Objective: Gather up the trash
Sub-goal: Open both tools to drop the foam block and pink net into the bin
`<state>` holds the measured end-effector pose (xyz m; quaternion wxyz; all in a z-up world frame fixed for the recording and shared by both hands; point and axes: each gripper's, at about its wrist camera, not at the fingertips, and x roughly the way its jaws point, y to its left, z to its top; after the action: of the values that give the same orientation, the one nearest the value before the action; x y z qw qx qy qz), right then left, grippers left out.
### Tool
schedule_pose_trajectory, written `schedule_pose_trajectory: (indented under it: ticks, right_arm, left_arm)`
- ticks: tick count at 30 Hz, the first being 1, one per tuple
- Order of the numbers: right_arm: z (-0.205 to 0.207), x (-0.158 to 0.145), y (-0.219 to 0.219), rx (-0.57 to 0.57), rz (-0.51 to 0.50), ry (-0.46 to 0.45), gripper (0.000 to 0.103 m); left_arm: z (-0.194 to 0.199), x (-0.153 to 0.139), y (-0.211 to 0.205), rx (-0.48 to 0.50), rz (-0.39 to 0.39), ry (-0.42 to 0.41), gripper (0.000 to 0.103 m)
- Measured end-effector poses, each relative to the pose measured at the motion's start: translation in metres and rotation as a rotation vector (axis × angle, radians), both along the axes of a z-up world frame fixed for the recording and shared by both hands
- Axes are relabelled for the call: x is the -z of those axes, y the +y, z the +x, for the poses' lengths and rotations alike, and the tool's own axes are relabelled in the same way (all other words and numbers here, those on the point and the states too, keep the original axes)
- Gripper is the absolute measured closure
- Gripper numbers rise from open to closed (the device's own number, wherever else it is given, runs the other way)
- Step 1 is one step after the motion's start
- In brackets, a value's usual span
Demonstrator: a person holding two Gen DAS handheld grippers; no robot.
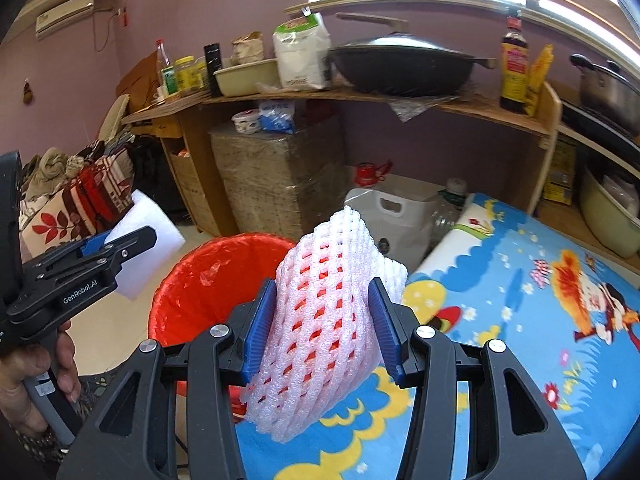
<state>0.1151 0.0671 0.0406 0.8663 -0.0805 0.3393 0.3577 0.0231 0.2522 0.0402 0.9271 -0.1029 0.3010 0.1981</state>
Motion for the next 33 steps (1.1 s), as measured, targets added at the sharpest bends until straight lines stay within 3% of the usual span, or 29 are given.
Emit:
schedule_pose_trajectory:
  ticks: [29,33]
  right_arm:
    - [0.02,0.035,0.069,-0.134,-0.044,0.043,0.051]
    - [0.022,0.037,0.072,-0.131,-0.048,0.04,0.043]
  left_arm:
    - [0.031,0.026,0.038,-0.049,0.008,0.06,0.061]
    - [0.032,0.026,0.04,-0.059,0.005,0.057,0.044]
